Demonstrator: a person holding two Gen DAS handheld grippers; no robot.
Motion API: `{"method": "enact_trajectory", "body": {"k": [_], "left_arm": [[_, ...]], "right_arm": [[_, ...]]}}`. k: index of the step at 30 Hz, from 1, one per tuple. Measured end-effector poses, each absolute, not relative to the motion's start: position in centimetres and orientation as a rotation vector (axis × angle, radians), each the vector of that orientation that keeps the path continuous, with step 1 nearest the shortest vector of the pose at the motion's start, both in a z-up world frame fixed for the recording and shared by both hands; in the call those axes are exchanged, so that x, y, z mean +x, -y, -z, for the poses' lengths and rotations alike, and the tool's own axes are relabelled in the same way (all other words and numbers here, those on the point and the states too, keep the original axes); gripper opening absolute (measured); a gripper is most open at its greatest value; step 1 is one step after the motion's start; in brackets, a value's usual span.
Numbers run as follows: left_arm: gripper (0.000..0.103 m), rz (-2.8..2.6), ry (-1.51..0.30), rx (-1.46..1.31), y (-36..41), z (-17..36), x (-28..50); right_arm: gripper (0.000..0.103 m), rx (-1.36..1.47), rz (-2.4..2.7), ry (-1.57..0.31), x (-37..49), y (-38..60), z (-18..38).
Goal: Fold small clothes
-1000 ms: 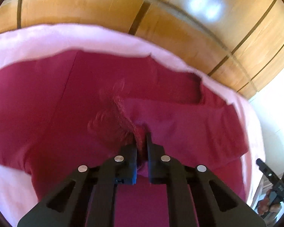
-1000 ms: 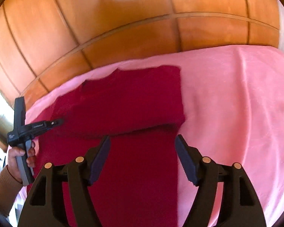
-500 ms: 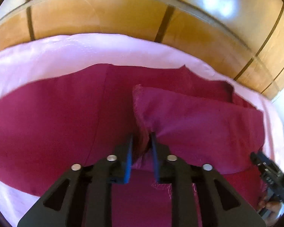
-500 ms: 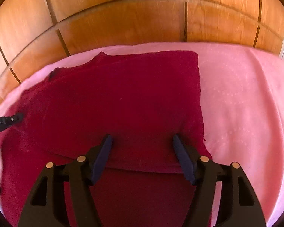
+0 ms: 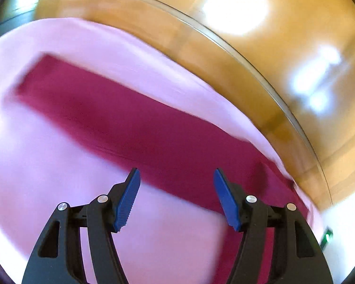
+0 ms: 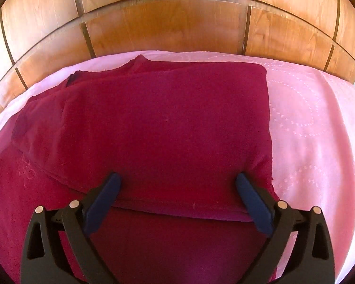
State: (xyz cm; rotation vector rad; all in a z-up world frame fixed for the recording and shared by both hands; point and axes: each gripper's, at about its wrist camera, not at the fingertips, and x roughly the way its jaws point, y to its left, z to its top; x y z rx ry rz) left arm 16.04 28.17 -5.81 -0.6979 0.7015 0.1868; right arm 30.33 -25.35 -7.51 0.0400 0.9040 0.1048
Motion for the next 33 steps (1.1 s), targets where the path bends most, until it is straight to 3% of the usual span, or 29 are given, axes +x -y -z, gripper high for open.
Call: {"method": "enact_trajectory", "body": {"k": [7, 12, 14, 19, 21, 28, 33], "left_arm": [[0.065, -0.407, -0.617, -0.975, -40.4, 7.4, 11.4], [0.063, -0.485, -0.596, -1.076, -44.3, 9.3, 12.1], [0.046, -0.488, -0.620, -1.076, -45.0, 10.1, 13.3], [0.013, -0.539, -0.680, -0.960, -45.3, 10.4, 15.8], [0.010, -0.528, -0.675, -0.956, -45.2, 9.9, 15.9], [0.009, -0.196, -0.540, -0.668, -34.2, 1.4, 17.7], [0.009, 0.077, -0.561, -0.482, -21.2, -0.4, 19.8]], "right_arm": [[0.099, 0.004, -0.077, -0.890, 29.9, 24.9, 7.3], [0.100, -0.003, -0.070, -0.889, 30.0, 24.7, 7.3], [0.100, -0.003, -0.069, -0.889, 30.0, 24.7, 7.3], [0.100, -0.001, -0.071, -0.887, 29.9, 24.7, 7.2], [0.100, -0.002, -0.070, -0.887, 29.9, 24.6, 7.2], [0.100, -0.004, -0.069, -0.886, 29.8, 24.6, 7.1], [0.100, -0.004, -0.069, -0.886, 29.8, 24.6, 7.1]]}}
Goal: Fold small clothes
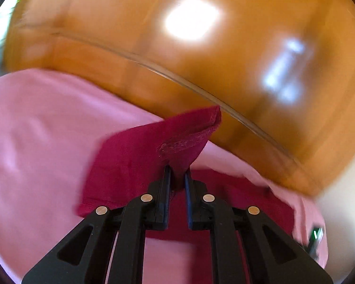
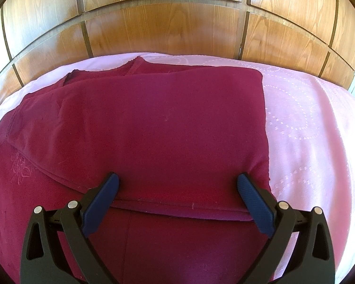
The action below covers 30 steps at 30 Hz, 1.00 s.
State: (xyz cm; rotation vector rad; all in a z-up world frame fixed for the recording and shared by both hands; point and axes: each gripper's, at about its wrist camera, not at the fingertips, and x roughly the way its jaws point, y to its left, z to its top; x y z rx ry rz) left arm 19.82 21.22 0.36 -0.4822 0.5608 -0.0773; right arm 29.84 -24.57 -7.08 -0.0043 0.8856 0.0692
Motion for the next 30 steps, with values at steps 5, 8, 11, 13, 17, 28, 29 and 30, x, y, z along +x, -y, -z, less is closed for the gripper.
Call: {"method": "enact_trajectory", "body": {"k": [5, 8, 11, 13, 17, 28, 29, 30], "left_arm": [[0.015, 0.177, -0.675, -0.332, -11.4, 2.8, 22.0], [0.044, 0.213, -0.745, -0.281, -8.0, 4.8, 22.2], [0.056, 0.223, -0.726, -0.266, -6.8, 5.1, 20.4], [0.058, 0.199, -0.698, -0.238, -6.6, 5.1, 18.0], [0.058, 0.166, -0.683, -0.211, -7.5, 6.2, 14.3], [0.058, 0.169, -0.739, -0.305, -9.8, 10.5, 12.5], [0.058, 0.172, -0.738, -0.304, -9.7, 10.6, 12.5], [0.058, 0.175, -0.736, -0.307, -9.8, 10.7, 12.5]], "right_arm": [[0.100, 0.002, -0.073, -0.885, 29.9, 24.7, 7.1], [0.100, 0.010, -0.077, -0.885, 30.0, 24.9, 7.1], [0.100, 0.016, -0.080, -0.884, 30.0, 25.0, 7.1], [0.100, 0.014, -0.077, -0.885, 30.0, 25.0, 7.1], [0.090, -0.014, -0.048, -0.869, 29.5, 24.2, 5.4], [0.053, 0.254, -0.679, -1.048, 29.6, 8.3, 4.3], [0.050, 0.258, -0.679, -1.071, 30.1, 7.2, 4.9], [0.046, 0.259, -0.675, -1.103, 30.6, 6.1, 5.6]]}}
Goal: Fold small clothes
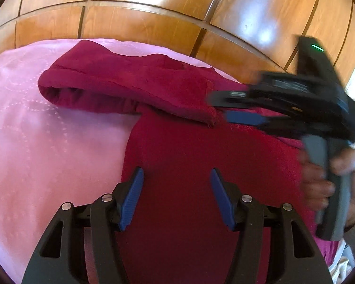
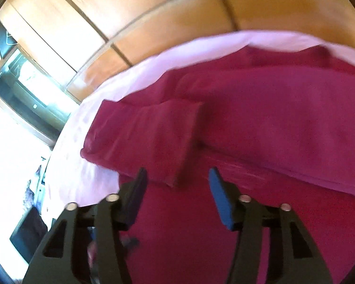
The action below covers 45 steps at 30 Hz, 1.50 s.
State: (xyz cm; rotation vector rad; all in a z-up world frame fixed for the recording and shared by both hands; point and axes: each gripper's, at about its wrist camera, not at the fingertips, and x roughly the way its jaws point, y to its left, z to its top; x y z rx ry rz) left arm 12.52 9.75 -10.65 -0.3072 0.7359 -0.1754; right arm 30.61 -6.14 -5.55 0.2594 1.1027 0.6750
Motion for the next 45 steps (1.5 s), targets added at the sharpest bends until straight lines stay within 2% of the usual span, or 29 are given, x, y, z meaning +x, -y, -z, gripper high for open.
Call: {"method": "enact_trajectory", "body": {"k": [1, 2, 3, 4, 11, 14, 18, 26, 29, 31, 33, 34, 36, 41, 45], "left_arm": [[0.060, 0.183, -0.734, -0.316, -9.8, 10.8, 12.5], [0.061, 0.187, -0.732, -0.319, -9.9, 10.8, 12.4], [0.061, 0.188, -0.731, -0.320, -9.9, 10.8, 12.4], [0.061, 0.188, -0.730, -0.319, -9.8, 10.8, 12.3], [0.064, 0.205, -0.725, -0.328, -9.7, 10.9, 12.2], [0.064, 0.201, -0.726, -0.323, -9.6, 10.9, 12.2], [0.064, 0.192, -0.729, -0.311, -9.2, 10.8, 12.2], [0.065, 0.172, -0.741, -0.279, -8.6, 10.8, 12.7], [0.065, 0.163, -0.779, -0.261, -8.4, 10.1, 13.2], [0.065, 0.207, -0.768, -0.271, -8.6, 8.3, 13.4], [0.065, 0.206, -0.699, -0.249, -9.0, 6.0, 13.4], [0.065, 0.196, -0.671, -0.234, -9.3, 4.7, 14.0], [0.065, 0.202, -0.646, -0.262, -10.0, 3.2, 15.5], [0.065, 0.192, -0.601, -0.263, -9.4, 1.8, 21.2], [0.065, 0.205, -0.635, -0.281, -8.0, 2.3, 26.0]], "right_arm": [[0.042, 0.249, -0.660, -1.129, 31.1, 5.0, 6.3], [0.031, 0.218, -0.643, -1.120, 31.3, 4.2, 6.4], [0.012, 0.185, -0.627, -1.103, 31.3, 3.7, 6.1], [0.007, 0.172, -0.616, -1.093, 31.4, 3.5, 5.6], [0.007, 0.107, -0.582, -0.717, 27.8, 9.5, -6.5], [0.007, 0.098, -0.473, -0.639, 27.8, 14.6, -9.1], [0.007, 0.120, -0.328, -0.690, 29.4, 20.8, -7.2], [0.007, 0.245, -0.119, -0.909, 32.2, 28.9, 2.8], [0.013, 0.274, -0.101, -0.946, 32.3, 30.2, 4.4], [0.022, 0.270, -0.091, -0.947, 32.0, 30.9, 4.2], [0.067, 0.251, -0.051, -0.909, 30.5, 31.4, 3.0], [0.066, 0.239, -0.044, -0.866, 29.7, 31.5, 2.1], [0.057, 0.237, -0.094, -0.834, 29.2, 30.9, 1.1], [0.054, 0.171, -0.180, -0.810, 30.7, 27.4, 0.5], [0.053, 0.125, -0.167, -0.831, 33.1, 25.9, 2.0]]}}
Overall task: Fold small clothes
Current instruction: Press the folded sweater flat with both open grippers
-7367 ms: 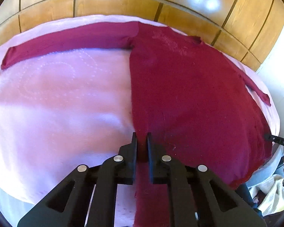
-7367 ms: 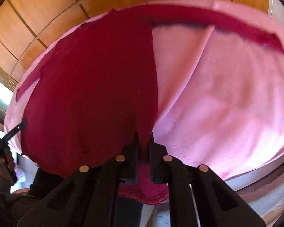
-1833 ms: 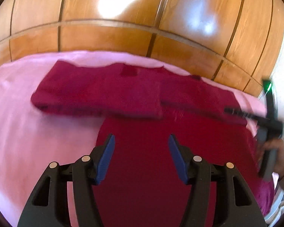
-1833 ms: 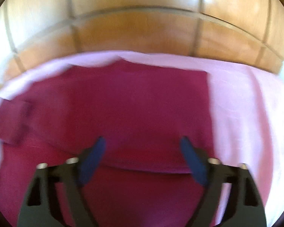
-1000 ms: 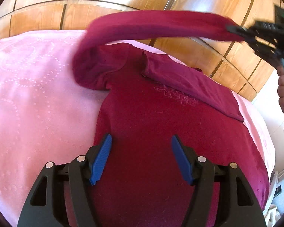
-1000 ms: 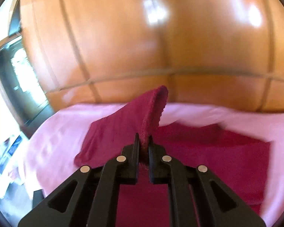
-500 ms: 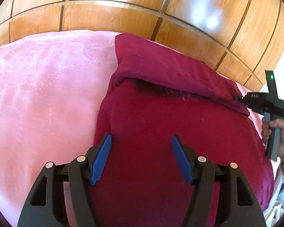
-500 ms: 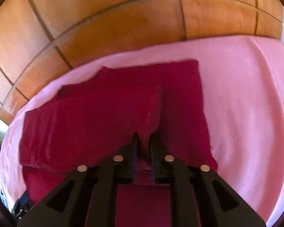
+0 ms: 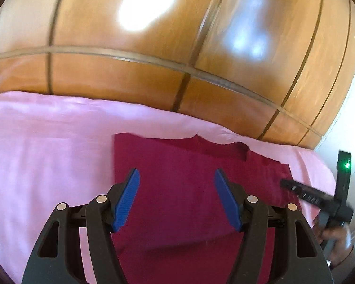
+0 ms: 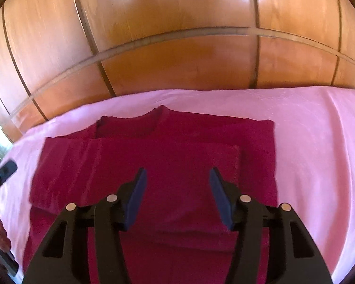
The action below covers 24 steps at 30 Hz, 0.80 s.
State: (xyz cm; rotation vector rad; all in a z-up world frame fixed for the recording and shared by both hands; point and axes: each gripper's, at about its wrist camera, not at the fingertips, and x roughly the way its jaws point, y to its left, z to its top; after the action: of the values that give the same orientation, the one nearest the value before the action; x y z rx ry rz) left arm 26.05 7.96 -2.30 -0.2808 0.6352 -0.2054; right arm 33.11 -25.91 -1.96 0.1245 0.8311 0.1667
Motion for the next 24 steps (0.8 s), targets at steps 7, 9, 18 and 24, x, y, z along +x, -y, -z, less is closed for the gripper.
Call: {"method": "enact_trajectory", "body": {"k": [7, 9, 18, 24], "left_arm": [[0.057, 0.106, -0.815, -0.228, -8.4, 9.0, 32.5], [0.057, 0.123, -0.789, -0.231, -8.6, 9.5, 32.1], [0.058, 0.107, -0.765, -0.173, -7.4, 6.0, 26.1], [0.065, 0.112, -0.842, -0.058, -5.6, 9.2, 23.5]], "right_arm": [[0.055, 0.105, -0.126, -0.825, 33.3, 27.2, 6.4], [0.056, 0.115, -0.130, -0.826, 33.5, 27.4, 6.7], [0.064, 0.031, -0.105, -0.799, 31.5, 26.2, 4.5], [0.069, -0.054, -0.116, -0.850, 28.3, 24.8, 5.8]]}}
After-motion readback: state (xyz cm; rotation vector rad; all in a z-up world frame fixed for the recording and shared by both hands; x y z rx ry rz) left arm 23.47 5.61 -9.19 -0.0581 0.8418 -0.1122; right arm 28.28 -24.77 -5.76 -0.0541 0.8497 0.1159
